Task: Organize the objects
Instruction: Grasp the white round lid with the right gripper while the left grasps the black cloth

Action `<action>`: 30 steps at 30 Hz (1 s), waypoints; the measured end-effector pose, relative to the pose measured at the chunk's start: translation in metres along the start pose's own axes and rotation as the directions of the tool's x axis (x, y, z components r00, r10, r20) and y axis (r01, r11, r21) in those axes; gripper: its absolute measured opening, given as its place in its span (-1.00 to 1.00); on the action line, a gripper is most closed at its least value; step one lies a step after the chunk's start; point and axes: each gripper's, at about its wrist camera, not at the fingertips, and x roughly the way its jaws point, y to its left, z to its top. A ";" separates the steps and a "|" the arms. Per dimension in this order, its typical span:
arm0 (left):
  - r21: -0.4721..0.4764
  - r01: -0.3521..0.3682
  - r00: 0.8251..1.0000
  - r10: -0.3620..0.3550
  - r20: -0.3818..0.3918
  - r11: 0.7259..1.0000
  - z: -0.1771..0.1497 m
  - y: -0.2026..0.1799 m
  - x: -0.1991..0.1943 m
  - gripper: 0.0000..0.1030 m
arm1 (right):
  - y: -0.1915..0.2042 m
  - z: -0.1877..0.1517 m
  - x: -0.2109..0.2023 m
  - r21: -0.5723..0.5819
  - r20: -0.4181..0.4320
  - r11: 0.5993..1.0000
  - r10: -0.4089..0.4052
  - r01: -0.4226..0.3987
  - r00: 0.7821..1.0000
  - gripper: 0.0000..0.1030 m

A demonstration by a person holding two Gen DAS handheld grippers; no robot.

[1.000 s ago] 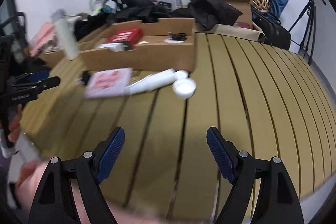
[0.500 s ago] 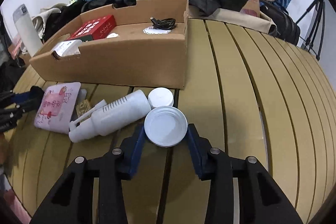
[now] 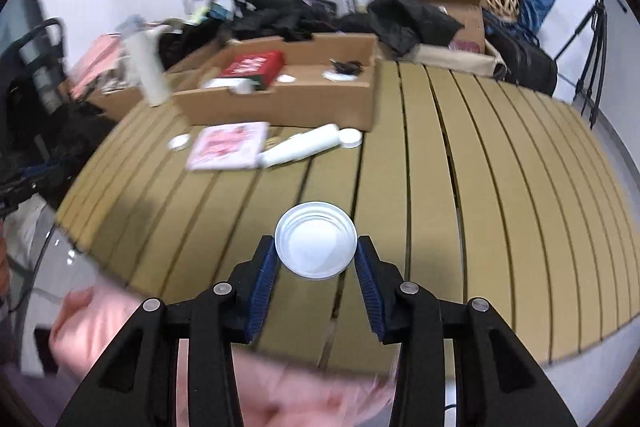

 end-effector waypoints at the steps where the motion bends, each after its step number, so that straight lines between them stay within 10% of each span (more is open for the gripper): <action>1: -0.025 0.019 1.000 -0.019 0.012 0.999 -0.009 0.000 -0.014 -0.35 | 0.003 -0.008 -0.012 0.007 0.003 1.000 0.025 -0.025 1.000 -0.16; 14: -0.030 0.084 0.996 -0.083 0.014 0.996 0.013 -0.019 -0.008 -0.35 | 0.015 -0.013 -0.055 0.013 0.079 0.996 0.086 -0.087 0.993 -0.16; 23: 0.077 0.162 0.986 -0.159 -0.039 0.984 0.186 -0.046 0.134 -0.34 | -0.027 0.111 0.041 0.063 0.021 0.991 0.115 -0.116 0.993 -0.16; 30: 0.092 0.071 0.969 -0.047 -0.242 0.993 0.265 -0.043 0.322 -0.34 | -0.016 0.236 0.200 -0.101 -0.153 0.989 0.093 -0.109 0.984 -0.15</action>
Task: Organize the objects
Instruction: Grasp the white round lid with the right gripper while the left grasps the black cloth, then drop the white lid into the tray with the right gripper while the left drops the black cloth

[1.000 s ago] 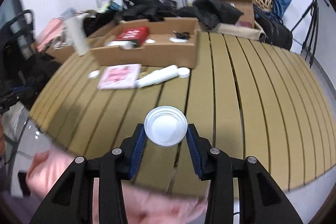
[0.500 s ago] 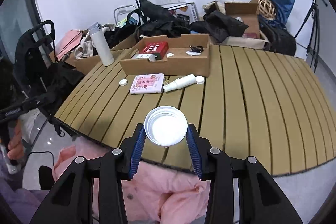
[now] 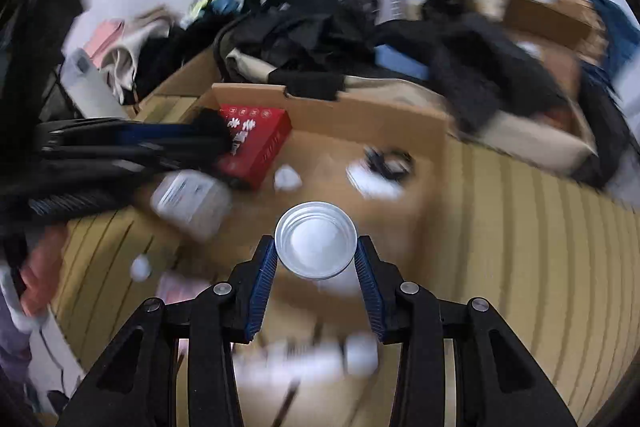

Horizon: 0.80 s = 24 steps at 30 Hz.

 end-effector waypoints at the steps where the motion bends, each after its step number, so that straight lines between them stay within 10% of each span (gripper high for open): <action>1: -0.005 -0.031 0.999 0.031 -0.016 0.999 0.009 0.003 0.021 -0.34 | -0.001 0.013 0.019 -0.002 -0.026 1.000 -0.005 0.005 1.000 -0.15; 6: -0.103 -0.081 0.994 0.072 -0.087 0.991 0.021 0.030 0.073 0.01 | -0.013 0.051 0.089 0.029 -0.106 0.999 -0.027 0.030 0.994 -0.07; 8: -0.085 -0.070 0.996 0.065 -0.055 0.994 0.020 0.032 0.074 0.24 | -0.018 0.052 0.106 0.041 -0.140 0.999 -0.027 0.033 0.990 0.51; 10: -0.080 -0.051 0.998 0.048 -0.041 0.995 0.017 0.031 0.070 0.29 | -0.021 0.053 0.108 0.060 -0.134 0.998 -0.024 0.032 0.991 0.64; 18: -0.061 -0.065 0.998 0.065 -0.007 0.996 0.020 0.034 0.005 0.34 | -0.023 0.054 0.054 0.051 -0.057 0.995 -0.081 0.084 0.995 0.64; 24: -0.039 -0.227 0.974 0.227 -0.003 0.973 -0.010 0.053 -0.089 0.84 | -0.024 0.041 -0.033 -0.013 -0.029 0.986 -0.168 0.168 0.985 0.64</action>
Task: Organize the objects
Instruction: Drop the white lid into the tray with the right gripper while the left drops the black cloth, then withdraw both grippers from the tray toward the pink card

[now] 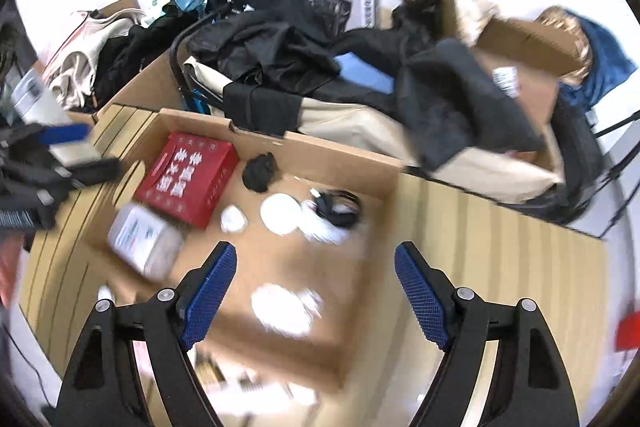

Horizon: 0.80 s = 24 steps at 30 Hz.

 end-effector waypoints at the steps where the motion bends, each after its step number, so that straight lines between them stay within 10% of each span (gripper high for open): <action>1: -0.002 -0.038 0.999 0.038 -0.005 0.999 -0.008 0.009 -0.012 0.86 | -0.005 -0.006 -0.013 0.000 0.003 1.000 -0.019 0.019 1.000 0.64; 10: -0.068 -0.078 0.993 0.083 0.081 0.995 -0.089 0.050 -0.142 0.88 | -0.045 -0.085 -0.118 0.155 0.040 0.987 -0.045 0.038 0.998 0.64; 24: 0.045 -0.052 0.959 0.037 0.281 0.998 -0.237 -0.004 -0.289 1.00 | 0.024 -0.217 -0.275 0.117 0.279 0.993 -0.041 0.008 0.959 0.64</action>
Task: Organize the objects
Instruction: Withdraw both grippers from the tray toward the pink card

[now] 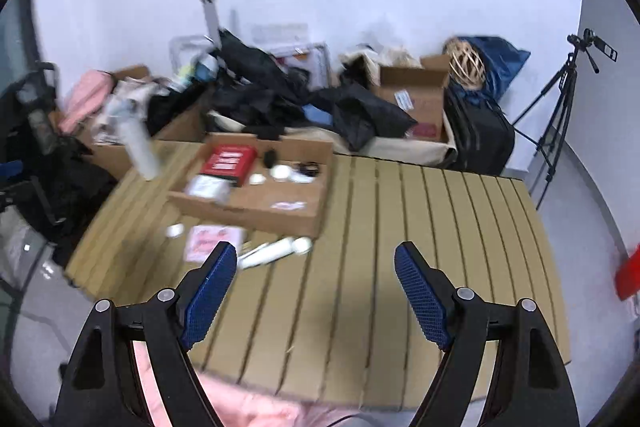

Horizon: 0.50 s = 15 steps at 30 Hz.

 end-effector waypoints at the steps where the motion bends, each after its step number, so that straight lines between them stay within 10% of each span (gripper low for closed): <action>1: 0.018 0.011 1.000 -0.011 0.026 1.000 -0.015 -0.007 -0.018 1.00 | 0.004 -0.011 -0.014 -0.003 0.014 1.000 0.018 -0.018 1.000 0.64; 5: 0.132 -0.028 0.991 0.010 0.133 0.991 -0.078 -0.023 -0.073 1.00 | 0.031 -0.074 -0.069 -0.108 0.021 0.989 0.105 -0.102 0.994 0.64; 15: 0.015 -0.028 0.992 0.026 0.124 0.999 -0.141 -0.034 -0.098 1.00 | 0.066 -0.143 -0.075 -0.095 -0.056 0.980 0.169 -0.174 0.984 0.64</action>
